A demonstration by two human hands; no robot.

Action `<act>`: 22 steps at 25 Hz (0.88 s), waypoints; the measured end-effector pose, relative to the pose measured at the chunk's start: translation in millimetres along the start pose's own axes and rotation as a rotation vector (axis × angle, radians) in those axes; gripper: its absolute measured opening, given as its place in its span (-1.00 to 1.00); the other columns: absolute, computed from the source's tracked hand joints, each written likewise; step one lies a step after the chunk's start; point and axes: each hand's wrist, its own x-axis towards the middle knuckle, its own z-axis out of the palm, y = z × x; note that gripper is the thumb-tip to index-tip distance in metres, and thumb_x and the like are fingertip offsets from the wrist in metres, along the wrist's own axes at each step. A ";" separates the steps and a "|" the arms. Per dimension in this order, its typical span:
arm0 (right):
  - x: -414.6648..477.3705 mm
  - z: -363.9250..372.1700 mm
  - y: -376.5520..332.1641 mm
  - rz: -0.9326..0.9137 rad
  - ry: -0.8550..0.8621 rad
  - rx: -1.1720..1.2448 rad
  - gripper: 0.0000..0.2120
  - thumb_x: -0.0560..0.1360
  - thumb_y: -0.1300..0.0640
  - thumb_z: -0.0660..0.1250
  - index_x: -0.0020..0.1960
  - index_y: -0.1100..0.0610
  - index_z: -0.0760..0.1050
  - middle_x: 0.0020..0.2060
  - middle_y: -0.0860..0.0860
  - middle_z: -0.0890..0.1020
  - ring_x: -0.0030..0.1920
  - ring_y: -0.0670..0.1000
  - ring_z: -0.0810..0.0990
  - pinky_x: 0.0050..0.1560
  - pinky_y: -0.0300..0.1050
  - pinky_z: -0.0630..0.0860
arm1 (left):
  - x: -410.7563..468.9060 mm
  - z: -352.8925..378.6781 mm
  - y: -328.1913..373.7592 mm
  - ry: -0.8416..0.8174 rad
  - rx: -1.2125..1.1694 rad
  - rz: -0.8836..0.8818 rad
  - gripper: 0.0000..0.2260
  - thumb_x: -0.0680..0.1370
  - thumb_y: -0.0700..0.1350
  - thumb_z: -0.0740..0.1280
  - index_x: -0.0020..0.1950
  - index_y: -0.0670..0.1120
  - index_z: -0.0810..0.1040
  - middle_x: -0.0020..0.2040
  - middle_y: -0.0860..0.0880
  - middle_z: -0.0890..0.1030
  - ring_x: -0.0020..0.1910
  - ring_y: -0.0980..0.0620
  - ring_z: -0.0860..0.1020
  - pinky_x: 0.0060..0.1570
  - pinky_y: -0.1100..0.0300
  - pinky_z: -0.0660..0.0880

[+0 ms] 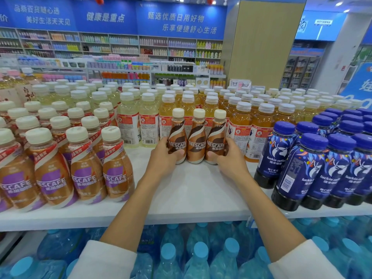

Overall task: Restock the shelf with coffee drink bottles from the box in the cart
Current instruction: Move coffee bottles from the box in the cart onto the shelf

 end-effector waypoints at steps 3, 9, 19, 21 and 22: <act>0.7 4.1 2.1 -0.005 -0.001 0.003 -0.33 0.48 0.15 0.52 0.51 0.02 0.32 0.38 -0.05 0.53 0.36 -0.01 0.51 0.30 -0.05 0.45 | 2.2 -3.7 0.2 0.007 0.006 -0.006 -0.50 0.56 -0.12 0.43 0.48 0.01 0.39 0.23 0.13 0.52 0.21 0.15 0.46 0.22 0.19 0.36; 0.3 2.5 0.5 0.005 -0.029 0.023 -0.33 0.48 0.13 0.52 0.51 0.04 0.32 0.38 -0.05 0.53 0.36 -0.01 0.50 0.27 -0.07 0.45 | 3.6 -8.2 -2.6 -0.006 -0.005 -0.016 -0.50 0.57 -0.11 0.42 0.48 0.04 0.37 0.36 0.07 0.53 0.31 0.07 0.48 0.33 0.10 0.39; -7.3 2.2 1.8 -0.031 -0.032 0.023 -0.33 0.47 0.13 0.54 0.50 0.00 0.34 0.37 -0.07 0.54 0.29 -0.07 0.50 0.30 -0.04 0.46 | -3.9 -13.9 -8.4 -0.014 0.035 0.011 -0.48 0.57 -0.09 0.43 0.51 0.02 0.36 0.37 0.09 0.53 0.33 0.09 0.48 0.33 0.13 0.38; -7.6 3.6 2.6 -0.033 -0.024 0.024 -0.33 0.46 0.13 0.55 0.50 0.00 0.35 0.35 -0.06 0.56 0.31 -0.04 0.52 0.31 -0.02 0.48 | -4.7 -13.4 -8.4 -0.004 0.030 0.012 -0.47 0.56 -0.07 0.45 0.50 0.03 0.38 0.36 0.10 0.54 0.30 0.11 0.48 0.31 0.14 0.39; -7.6 4.9 3.6 -0.036 -0.013 0.020 -0.33 0.45 0.13 0.55 0.49 0.01 0.37 0.34 -0.06 0.57 0.31 -0.02 0.54 0.31 -0.01 0.50 | -5.7 -12.6 -8.2 0.001 0.031 0.016 -0.47 0.54 -0.06 0.46 0.48 0.04 0.39 0.33 0.11 0.54 0.26 0.13 0.48 0.28 0.15 0.39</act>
